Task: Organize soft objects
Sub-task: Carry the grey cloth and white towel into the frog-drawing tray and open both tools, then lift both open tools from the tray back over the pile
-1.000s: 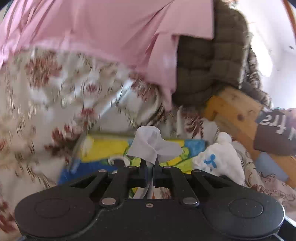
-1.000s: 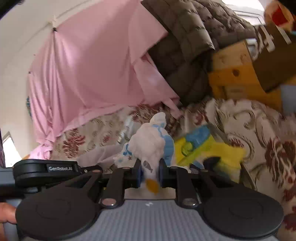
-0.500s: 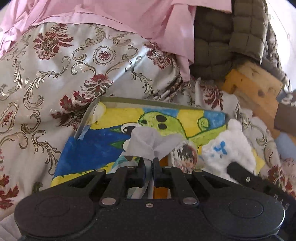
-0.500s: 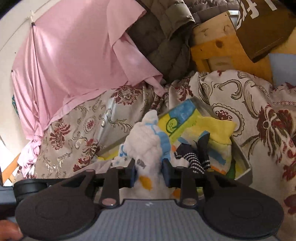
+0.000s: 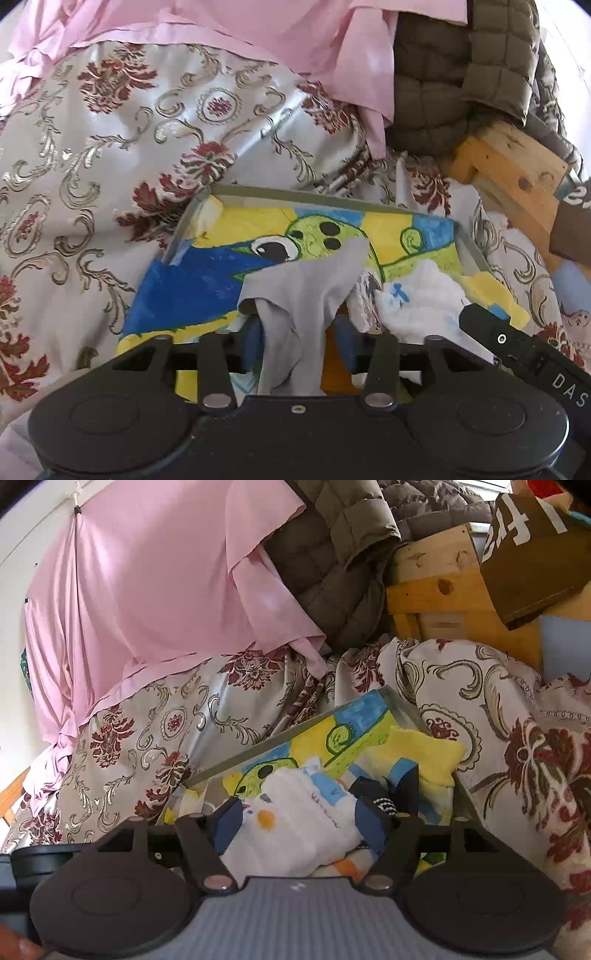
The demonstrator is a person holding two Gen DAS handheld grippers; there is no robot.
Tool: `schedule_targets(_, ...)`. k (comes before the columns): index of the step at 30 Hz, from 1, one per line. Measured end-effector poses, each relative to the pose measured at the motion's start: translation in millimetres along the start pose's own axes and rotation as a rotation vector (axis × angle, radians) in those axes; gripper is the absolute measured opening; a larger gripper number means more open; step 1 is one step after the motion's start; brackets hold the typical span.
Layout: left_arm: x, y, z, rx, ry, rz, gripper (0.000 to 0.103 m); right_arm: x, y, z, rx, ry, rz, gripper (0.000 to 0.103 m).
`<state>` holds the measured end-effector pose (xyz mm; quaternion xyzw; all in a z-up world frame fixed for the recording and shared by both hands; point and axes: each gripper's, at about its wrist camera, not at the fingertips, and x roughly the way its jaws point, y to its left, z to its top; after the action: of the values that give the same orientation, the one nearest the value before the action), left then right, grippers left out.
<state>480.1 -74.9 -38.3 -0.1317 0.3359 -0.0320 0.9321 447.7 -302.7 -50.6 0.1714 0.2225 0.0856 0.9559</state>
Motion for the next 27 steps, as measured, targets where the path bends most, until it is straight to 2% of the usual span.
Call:
schedule_targets(8,-29.2,5.7,4.3,-0.034,-0.058,0.006,0.073,-20.7,5.8,7.5,-0.028,-0.041,-0.026,0.088)
schedule_targets(13,-57.1,11.1,5.1,-0.073,-0.109,0.001,0.083,-43.7,17.2,12.6,-0.066,-0.07,-0.039,0.096)
schedule_targets(20,-104.8,8.0,-1.6,-0.043,-0.202,0.024,0.09,-82.1,26.4,17.1,-0.069,-0.101,-0.037,0.102)
schedule_targets(27,-155.3,4.3,-17.8,-0.033,-0.274,0.047,0.098,-119.1,30.3,12.7,-0.07,-0.113,-0.023,0.103)
